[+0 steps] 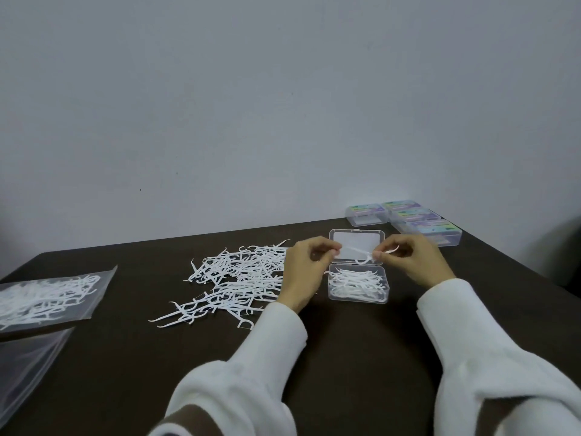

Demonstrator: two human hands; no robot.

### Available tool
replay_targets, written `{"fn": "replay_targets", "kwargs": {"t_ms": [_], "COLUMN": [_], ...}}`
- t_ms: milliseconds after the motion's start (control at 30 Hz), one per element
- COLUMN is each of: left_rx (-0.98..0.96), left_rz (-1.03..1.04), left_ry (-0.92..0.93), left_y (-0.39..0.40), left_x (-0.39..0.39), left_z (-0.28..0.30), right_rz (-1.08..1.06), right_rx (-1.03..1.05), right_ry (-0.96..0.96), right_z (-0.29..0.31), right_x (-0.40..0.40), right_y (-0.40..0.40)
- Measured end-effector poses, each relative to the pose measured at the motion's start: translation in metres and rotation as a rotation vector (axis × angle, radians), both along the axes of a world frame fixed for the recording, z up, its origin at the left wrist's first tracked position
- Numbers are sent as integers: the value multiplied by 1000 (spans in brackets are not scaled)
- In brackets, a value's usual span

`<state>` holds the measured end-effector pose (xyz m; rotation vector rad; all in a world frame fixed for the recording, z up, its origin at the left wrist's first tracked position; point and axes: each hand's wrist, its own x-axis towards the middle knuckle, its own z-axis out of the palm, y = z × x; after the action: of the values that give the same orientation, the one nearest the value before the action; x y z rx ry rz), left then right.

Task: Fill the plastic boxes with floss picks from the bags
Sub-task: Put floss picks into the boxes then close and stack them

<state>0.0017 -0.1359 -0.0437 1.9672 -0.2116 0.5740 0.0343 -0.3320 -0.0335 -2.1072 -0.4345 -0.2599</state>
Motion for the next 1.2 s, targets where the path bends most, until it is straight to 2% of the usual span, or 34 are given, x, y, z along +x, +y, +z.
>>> {"fn": "replay_targets", "kwargs": {"t_ms": [133,233,333,567,867,1200], "left_rx": [9,31,82,52,120,161], "left_rz": [48,6,-31,-29,15,-3], "left_ry": [26,83,131,163,112,94], "left_y": [12,13,11,2,-4,-4], "left_x": [1,1,0,-1,-1,0], "left_z": [-2,-6,-8,-12,-17,-18], "right_rz": [73,86,76,83,105,16], "right_rx": [-131,-208,-217,-244,-247,-367], "right_ry": [25,9,4,1,40,-87], "right_z": [-5,-6,-4,-6,-5,-12], "right_x": [0,-1,-1,1,-1,4], "right_y": [12,13,8,5,5,16]}}
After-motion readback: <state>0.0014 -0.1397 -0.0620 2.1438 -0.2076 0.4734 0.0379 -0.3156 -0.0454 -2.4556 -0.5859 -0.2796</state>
